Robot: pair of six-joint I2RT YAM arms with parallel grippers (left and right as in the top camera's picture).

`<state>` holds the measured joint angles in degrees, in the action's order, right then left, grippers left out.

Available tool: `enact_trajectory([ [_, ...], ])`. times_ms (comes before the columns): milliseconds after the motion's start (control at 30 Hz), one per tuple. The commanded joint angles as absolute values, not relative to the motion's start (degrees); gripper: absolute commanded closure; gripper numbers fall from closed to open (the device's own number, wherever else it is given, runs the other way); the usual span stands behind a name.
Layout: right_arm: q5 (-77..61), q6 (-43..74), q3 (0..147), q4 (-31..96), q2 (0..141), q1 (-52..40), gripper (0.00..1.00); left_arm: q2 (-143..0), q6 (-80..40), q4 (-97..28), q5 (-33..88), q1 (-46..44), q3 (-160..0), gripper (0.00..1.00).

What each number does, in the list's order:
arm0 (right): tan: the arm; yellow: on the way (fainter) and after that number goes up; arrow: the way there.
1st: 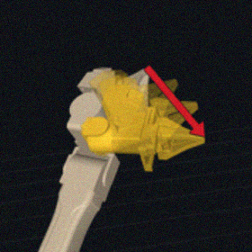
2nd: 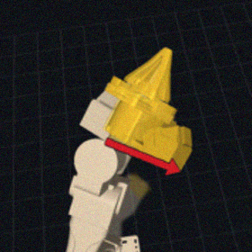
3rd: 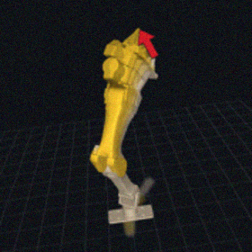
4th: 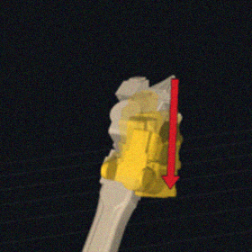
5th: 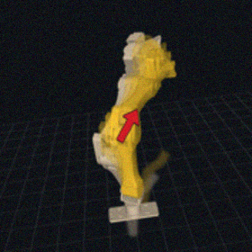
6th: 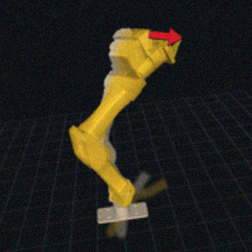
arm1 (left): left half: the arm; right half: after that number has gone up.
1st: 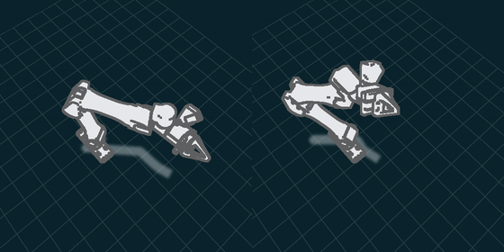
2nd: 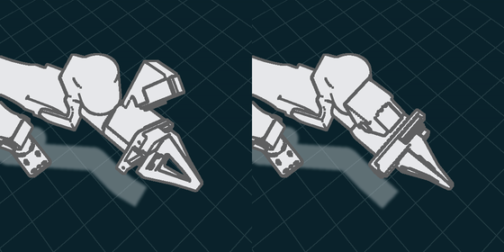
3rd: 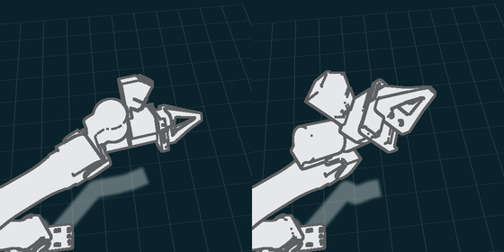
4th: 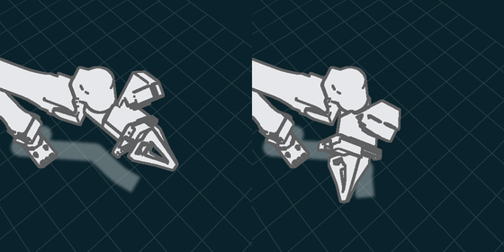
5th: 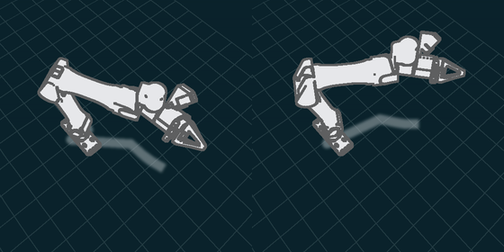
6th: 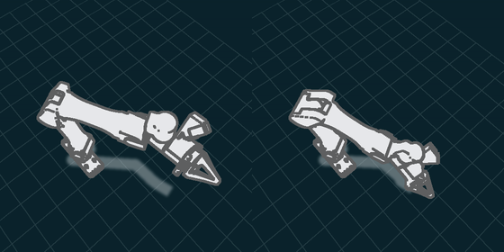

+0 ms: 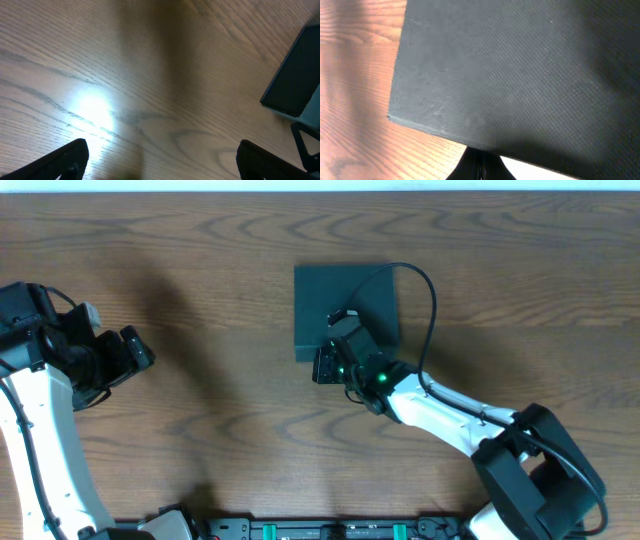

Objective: Pack container

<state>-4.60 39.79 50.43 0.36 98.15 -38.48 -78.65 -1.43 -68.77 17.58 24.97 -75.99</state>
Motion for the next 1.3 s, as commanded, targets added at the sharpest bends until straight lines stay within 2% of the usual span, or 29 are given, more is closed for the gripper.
enact_trajectory([
  [0,-6.22,36.32,54.70,1.78,95.92,-38.06,0.99,-78.74,-0.80,-68.93,16.91,25.17,-76.16,0.05],
  [100,-5.04,31.29,59.88,7.57,92.95,-37.36,0.99,-78.74,-0.82,-68.93,16.91,25.17,-76.16,0.05],
  [233,3.20,21.87,68.90,18.24,88.18,-35.07,0.99,-78.74,-0.82,-68.93,16.91,25.17,-76.16,0.05],
  [400,8.16,10.74,74.94,29.56,80.82,-29.19,0.99,-78.74,-0.80,-68.93,16.91,25.17,-76.16,0.05],
  [633,-4.25,6.94,72.95,36.27,68.03,-8.56,0.99,-78.74,-0.82,-68.93,16.91,25.17,-76.16,0.05],
  [833,-12.80,4.60,58.59,31.92,56.40,3.55,0.97,-78.74,-0.82,-68.93,16.91,25.17,-76.16,0.05],
  [967,-15.40,4.62,46.39,26.92,46.41,3.79,0.85,-78.74,-0.82,-68.93,16.91,25.17,-76.16,0.05],
  [1033,-15.44,4.62,41.56,26.85,40.71,3.27,0.74,-78.74,-0.82,-68.93,16.91,25.15,-76.16,0.05],
  [1067,-15.40,4.62,39.94,27.22,38.50,3.25,0.64,-78.74,-0.82,-68.93,16.91,25.17,-76.16,0.05],
  [1100,-14.94,4.62,38.52,27.40,36.53,3.25,0.45,-78.74,-0.82,-68.93,16.91,25.17,-76.16,0.05],
  [1167,-12.56,4.62,36.23,27.42,33.34,3.25,0.25,-78.74,-0.82,-68.93,16.91,25.17,-76.16,0.05],
  [1200,-10.81,4.64,35.27,27.16,32.12,3.25,0.01,-78.74,-0.82,-68.93,16.91,25.17,-76.16,0.05],
  [1267,-7.46,4.58,33.54,25.58,30.85,3.36,0.01,-78.74,-0.82,-68.93,16.91,25.17,-76.16,0.05],
])
